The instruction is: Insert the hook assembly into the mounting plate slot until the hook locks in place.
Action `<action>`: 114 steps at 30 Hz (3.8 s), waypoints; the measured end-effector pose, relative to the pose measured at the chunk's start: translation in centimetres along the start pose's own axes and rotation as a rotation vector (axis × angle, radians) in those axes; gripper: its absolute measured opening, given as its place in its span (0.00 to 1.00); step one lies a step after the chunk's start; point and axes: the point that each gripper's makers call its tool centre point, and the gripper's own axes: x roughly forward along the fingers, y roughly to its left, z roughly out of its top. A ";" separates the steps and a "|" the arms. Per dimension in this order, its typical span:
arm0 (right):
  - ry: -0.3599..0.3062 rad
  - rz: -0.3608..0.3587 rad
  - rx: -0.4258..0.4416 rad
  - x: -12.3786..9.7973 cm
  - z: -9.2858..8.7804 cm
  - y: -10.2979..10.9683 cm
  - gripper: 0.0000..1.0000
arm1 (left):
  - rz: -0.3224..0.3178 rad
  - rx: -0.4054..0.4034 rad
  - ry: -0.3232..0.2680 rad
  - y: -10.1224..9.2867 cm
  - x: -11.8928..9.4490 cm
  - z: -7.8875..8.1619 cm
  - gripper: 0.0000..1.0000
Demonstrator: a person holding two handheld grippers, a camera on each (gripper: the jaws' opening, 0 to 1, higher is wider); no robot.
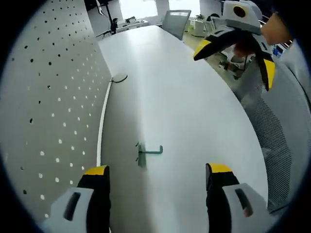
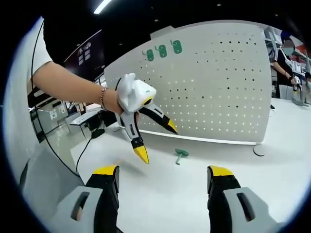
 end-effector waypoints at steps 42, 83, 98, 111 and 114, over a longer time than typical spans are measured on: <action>-0.027 -0.028 0.043 -0.3 0.4 -0.8 0.70 | -0.137 0.069 0.098 -0.3 4.3 -1.1 0.77; -0.009 -0.025 0.043 -0.3 -0.1 -0.8 0.68 | -0.076 -0.049 0.058 2.6 4.2 -0.7 0.29; -0.011 -0.026 0.051 -0.3 0.0 -0.8 0.68 | -0.046 -0.068 0.066 3.1 4.3 -0.9 0.14; -0.009 -0.025 0.048 -0.3 0.0 -0.8 0.68 | -0.008 -0.069 0.084 3.4 4.2 -1.0 0.03; -0.009 -0.026 0.047 -0.3 0.0 -0.8 0.68 | -0.008 -0.072 0.084 3.5 4.3 -1.0 0.03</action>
